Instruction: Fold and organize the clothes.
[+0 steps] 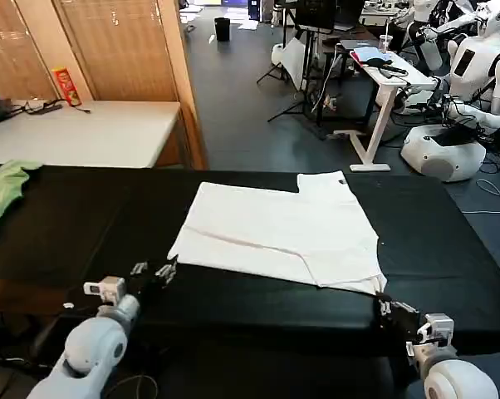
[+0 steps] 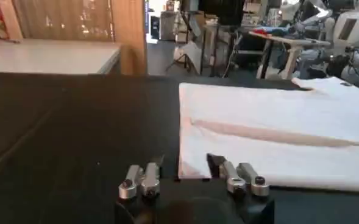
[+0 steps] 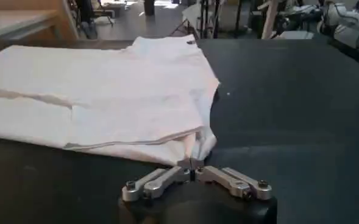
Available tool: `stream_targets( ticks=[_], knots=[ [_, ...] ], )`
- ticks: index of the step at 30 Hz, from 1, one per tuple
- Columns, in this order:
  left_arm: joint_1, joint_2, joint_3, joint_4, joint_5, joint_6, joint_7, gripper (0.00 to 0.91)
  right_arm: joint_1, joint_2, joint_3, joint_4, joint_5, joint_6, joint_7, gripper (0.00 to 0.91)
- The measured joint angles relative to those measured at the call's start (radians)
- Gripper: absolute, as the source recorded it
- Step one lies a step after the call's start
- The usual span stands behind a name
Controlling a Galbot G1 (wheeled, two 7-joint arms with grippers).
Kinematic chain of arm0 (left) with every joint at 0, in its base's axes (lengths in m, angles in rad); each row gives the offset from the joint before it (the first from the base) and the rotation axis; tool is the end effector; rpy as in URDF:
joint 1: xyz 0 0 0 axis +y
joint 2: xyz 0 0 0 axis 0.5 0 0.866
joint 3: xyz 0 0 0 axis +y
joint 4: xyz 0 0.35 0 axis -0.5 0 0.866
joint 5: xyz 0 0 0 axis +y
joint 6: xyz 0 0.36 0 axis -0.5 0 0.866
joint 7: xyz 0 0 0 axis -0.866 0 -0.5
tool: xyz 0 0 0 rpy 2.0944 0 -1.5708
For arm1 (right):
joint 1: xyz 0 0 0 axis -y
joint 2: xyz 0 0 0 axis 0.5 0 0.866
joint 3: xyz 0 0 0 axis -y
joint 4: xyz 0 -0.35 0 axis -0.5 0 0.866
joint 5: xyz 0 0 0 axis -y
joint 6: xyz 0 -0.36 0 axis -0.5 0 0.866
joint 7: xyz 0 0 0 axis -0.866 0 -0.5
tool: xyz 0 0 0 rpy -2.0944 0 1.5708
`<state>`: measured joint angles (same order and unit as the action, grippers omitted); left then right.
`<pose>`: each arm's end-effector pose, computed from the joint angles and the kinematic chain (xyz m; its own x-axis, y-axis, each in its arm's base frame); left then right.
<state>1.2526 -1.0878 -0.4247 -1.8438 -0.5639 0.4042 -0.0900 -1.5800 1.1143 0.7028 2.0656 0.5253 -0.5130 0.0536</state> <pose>0.2888 0.0872 -0.3052 -0.9026 0.1487 0.4040 0.1268 0.9886 -0.0806 0.1995 -0.1296 -0.2753 -0.8637 -0.0266 0.5033 -0.0216 0.9996 0.0156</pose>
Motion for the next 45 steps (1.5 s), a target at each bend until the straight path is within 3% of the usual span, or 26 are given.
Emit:
stream_targets(
  ticks=[14,29,37,38,39,45],
  knots=[
    [0.019,-0.007,0.001,-0.007,0.018,0.023,-0.037,0.000,-0.023,-0.028,0.011,0.022,0.030,-0.025,0.007,0.000],
    [0.283,-0.008,-0.087,-0.282,0.092,0.083,-0.111,0.000,-0.070,-0.137,0.002,0.079,0.062,-0.098,0.026,0.000],
    [0.373,-0.011,-0.129,-0.354,0.106,0.114,-0.133,0.000,-0.078,-0.151,-0.001,0.095,0.066,-0.126,0.034,0.000],
    [0.378,-0.012,-0.134,-0.359,0.103,0.122,-0.134,0.878,-0.079,-0.151,0.000,0.097,0.066,-0.128,0.034,0.088],
    [0.382,-0.012,-0.138,-0.362,0.102,0.126,-0.133,0.878,-0.081,-0.150,0.001,0.101,0.066,-0.131,0.034,0.878],
    [0.388,-0.010,-0.147,-0.384,0.103,0.158,-0.139,0.878,-0.096,-0.150,0.018,0.126,0.065,-0.163,0.041,0.878]
  ],
)
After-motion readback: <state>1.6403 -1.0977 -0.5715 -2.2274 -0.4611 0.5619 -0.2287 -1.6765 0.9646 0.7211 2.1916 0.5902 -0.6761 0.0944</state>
